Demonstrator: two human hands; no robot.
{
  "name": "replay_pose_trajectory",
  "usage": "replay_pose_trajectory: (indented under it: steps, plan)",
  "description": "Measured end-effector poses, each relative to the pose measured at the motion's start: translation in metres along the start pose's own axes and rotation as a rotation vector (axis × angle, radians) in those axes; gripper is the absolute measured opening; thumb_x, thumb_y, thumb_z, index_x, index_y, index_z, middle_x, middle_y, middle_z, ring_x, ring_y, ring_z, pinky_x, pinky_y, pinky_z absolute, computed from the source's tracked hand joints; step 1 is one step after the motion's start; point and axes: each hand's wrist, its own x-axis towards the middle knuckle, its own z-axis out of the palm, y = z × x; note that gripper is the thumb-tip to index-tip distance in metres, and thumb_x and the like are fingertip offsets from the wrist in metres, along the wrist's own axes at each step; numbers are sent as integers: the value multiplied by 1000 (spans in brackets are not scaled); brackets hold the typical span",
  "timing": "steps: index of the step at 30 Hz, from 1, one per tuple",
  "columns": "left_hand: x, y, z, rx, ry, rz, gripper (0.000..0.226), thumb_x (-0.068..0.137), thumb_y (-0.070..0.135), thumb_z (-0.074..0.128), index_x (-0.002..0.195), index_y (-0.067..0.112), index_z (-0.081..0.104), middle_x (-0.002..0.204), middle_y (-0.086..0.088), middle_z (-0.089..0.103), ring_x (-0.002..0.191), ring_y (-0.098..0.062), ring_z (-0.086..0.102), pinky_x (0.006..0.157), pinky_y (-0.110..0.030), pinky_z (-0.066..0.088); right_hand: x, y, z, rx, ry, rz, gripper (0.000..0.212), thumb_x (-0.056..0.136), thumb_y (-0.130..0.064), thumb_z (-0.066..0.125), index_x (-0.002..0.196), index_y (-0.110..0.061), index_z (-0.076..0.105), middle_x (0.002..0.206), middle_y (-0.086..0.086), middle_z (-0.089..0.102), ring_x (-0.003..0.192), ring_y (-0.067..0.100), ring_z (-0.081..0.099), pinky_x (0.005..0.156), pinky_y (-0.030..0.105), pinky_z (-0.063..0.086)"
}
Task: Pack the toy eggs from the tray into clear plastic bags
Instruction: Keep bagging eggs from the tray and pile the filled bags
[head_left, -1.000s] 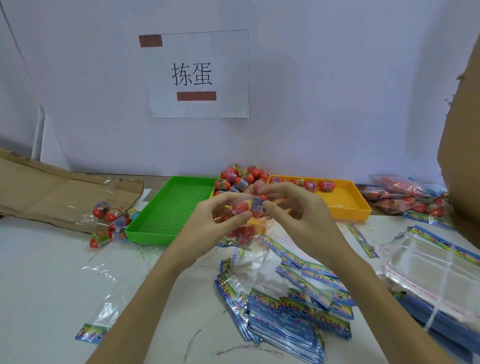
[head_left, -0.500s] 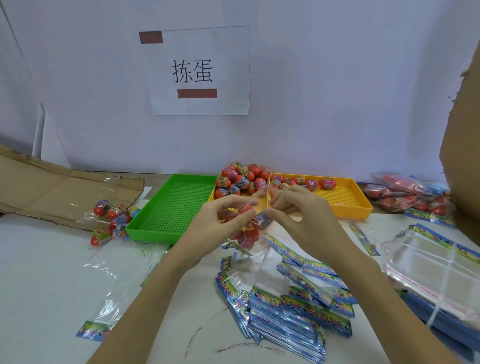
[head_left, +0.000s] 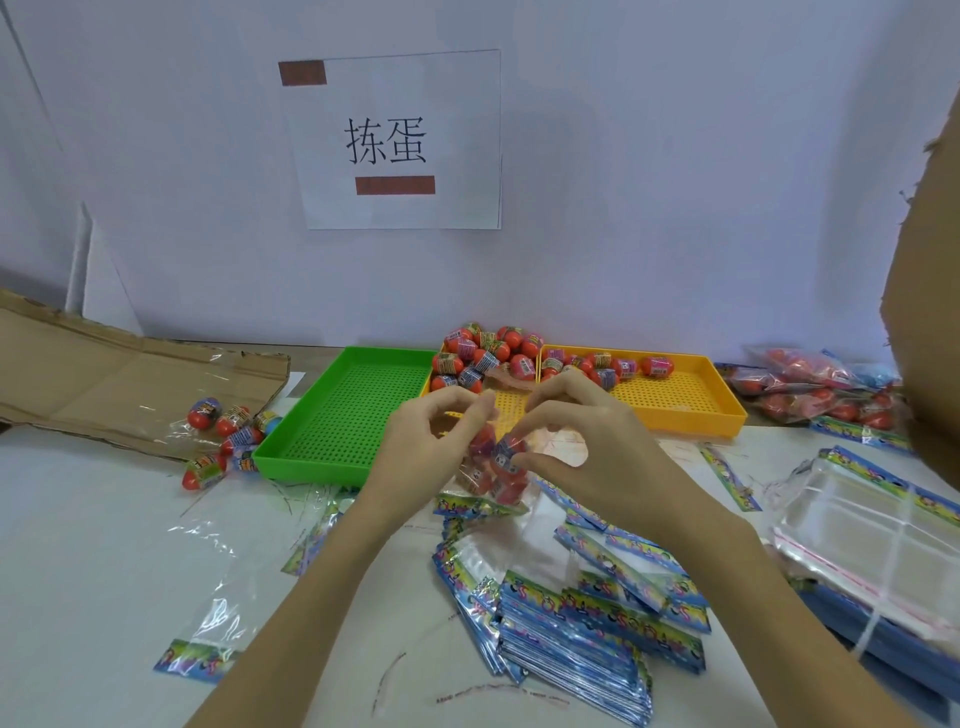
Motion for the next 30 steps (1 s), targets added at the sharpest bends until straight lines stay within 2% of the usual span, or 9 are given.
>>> replay_pose_trajectory:
  steps: [2,4,7,11,13,16,19,24,30]
  plan:
    - [1,0,-1,-9,43,34,10,101,22,71,99,14,77,90,-2,79,83,-18,78,76,-37,65,0,-3,1,-4,31,-54,13,95,-31,73,99,-19,78,107,-9,58,97,6,56,85,24,48]
    - [2,1,-1,-111,61,17,6,100,12,71,100,11,77,93,-4,80,86,-20,79,75,-37,65,1,-5,3,-2,87,-90,15,99,-27,68,97,-15,77,102,-7,61,90,8,58,80,27,51]
    - [2,5,-2,-256,97,-64,7,98,8,72,96,8,79,94,-8,80,82,-22,78,70,-29,62,3,-5,3,-27,193,-119,12,101,-12,65,102,-10,76,98,-3,66,83,11,62,74,26,53]
    - [1,11,-1,-393,64,-133,7,94,10,75,90,6,79,93,-15,79,80,-28,78,66,-30,61,2,-7,2,-27,359,-68,18,100,-7,67,115,-13,74,96,-6,73,83,8,68,74,25,56]
    - [-1,13,1,-346,32,-66,8,96,10,73,91,5,77,92,-14,79,82,-29,78,70,-32,62,1,-12,5,-73,400,-53,16,99,-12,68,114,-15,74,97,-5,72,85,12,67,77,33,56]
    - [-5,14,5,-222,9,67,7,99,10,71,96,7,77,87,-11,78,80,-27,79,77,-38,64,0,-23,15,-156,442,-32,10,98,-25,71,106,-22,75,100,-6,70,94,17,66,87,45,47]
    - [-7,15,10,-103,9,171,7,99,12,72,101,12,79,81,-2,79,76,-19,79,73,-30,62,-1,-30,20,-204,526,-28,8,96,-28,74,103,-25,76,100,-8,70,99,18,65,97,48,40]
    - [-9,16,11,-62,20,200,8,99,14,74,102,14,81,83,1,80,76,-17,78,76,-28,62,0,-28,20,-178,556,-48,14,96,-22,75,110,-19,74,96,-8,71,95,18,67,95,39,41]
    - [-9,17,11,-35,40,210,13,98,9,74,102,18,82,84,4,81,77,-15,80,78,-34,64,-2,-26,21,-164,572,-8,9,95,-17,76,100,-13,70,92,-3,69,87,21,65,85,35,45]
